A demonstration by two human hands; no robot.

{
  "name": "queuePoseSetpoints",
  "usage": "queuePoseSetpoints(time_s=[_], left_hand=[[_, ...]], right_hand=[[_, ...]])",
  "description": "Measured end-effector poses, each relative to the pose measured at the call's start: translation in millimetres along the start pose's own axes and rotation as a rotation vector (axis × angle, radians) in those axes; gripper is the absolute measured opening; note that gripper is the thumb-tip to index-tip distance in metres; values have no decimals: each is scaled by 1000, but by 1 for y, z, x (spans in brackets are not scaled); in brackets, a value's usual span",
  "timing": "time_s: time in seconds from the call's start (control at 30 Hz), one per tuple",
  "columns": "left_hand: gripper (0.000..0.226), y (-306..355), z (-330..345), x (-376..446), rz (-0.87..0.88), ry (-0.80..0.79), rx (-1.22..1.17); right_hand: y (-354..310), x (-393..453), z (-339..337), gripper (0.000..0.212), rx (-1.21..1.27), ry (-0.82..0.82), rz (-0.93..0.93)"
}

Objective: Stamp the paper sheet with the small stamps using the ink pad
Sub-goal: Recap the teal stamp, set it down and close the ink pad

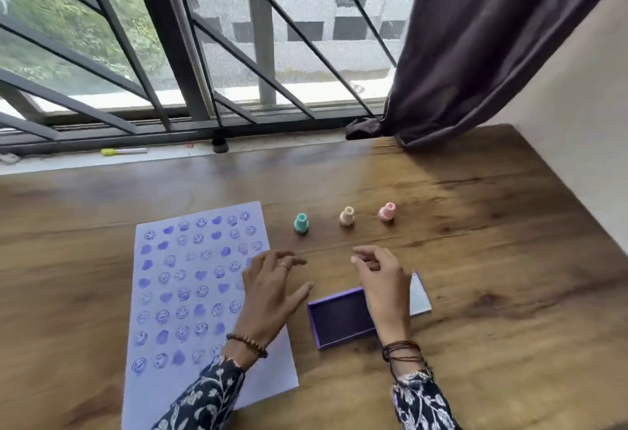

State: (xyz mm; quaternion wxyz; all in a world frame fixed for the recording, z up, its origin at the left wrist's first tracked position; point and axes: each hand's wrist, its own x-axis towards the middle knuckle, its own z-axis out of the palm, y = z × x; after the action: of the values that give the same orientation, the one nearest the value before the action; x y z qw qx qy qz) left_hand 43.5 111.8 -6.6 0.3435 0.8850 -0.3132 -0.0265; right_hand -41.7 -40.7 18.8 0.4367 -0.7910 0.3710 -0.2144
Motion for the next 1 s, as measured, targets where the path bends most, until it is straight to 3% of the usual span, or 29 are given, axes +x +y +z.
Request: queuePoseSetpoints(time_s=[0.2, 0.37, 0.5, 0.67, 0.83, 0.9, 1.0], left_hand=[[91, 3, 4, -45, 24, -278, 120], [81, 3, 7, -54, 32, -224, 126], [74, 5, 6, -55, 11, -195, 98], [70, 7, 7, -59, -5, -153, 115], [77, 6, 5, -61, -36, -225, 114], [75, 3, 2, -59, -33, -278, 104], [55, -2, -3, -55, -31, -306, 65]], right_hand=[[43, -37, -50, 12, -126, 208, 157], [58, -39, -59, 30, -231, 276, 277], [52, -34, -59, 20, -156, 231, 319], [21, -46, -66, 7, 38, 262, 53], [2, -91, -44, 17, -329, 79, -433], [8, -110, -30, 20, -465, -14, -505], [18, -123, -16, 17, -549, -138, -507]])
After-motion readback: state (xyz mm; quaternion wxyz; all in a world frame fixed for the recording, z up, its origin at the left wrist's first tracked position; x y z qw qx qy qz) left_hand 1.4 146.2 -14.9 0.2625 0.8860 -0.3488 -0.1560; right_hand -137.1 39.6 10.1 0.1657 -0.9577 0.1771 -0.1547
